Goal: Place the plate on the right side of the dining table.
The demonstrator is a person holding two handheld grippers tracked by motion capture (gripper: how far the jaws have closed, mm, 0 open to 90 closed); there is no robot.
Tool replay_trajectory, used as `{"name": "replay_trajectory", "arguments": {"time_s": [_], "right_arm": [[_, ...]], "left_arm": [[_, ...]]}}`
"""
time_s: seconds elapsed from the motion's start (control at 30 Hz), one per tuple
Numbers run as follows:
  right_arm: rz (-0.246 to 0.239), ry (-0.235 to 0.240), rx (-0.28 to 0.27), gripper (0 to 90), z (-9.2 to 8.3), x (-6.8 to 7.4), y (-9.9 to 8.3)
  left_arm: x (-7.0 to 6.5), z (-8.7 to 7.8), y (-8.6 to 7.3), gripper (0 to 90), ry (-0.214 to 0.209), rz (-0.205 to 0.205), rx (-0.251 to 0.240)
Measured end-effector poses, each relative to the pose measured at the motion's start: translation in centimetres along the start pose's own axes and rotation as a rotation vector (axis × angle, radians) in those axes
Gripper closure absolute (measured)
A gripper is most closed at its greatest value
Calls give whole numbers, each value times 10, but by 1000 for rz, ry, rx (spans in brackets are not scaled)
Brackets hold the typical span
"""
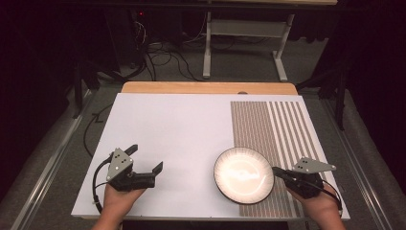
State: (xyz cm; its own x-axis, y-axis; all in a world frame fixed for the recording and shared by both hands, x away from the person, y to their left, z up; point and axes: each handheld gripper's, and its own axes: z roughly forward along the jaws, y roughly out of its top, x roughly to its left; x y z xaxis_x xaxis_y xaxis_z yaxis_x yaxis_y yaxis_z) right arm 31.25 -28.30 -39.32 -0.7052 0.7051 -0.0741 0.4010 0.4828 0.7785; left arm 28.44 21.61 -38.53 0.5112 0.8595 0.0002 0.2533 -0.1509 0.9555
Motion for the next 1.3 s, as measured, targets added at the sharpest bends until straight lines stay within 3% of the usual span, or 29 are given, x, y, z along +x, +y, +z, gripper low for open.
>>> {"name": "replay_trajectory", "arguments": {"time_s": [0.7,1.3], "right_arm": [[-8,25,5,900,3,4,1],[-23,85,13,900,10,11,3]], "left_arm": [[0,1,-1,0,-1,-4,4],[1,0,-1,0,0,-6,3]]}}
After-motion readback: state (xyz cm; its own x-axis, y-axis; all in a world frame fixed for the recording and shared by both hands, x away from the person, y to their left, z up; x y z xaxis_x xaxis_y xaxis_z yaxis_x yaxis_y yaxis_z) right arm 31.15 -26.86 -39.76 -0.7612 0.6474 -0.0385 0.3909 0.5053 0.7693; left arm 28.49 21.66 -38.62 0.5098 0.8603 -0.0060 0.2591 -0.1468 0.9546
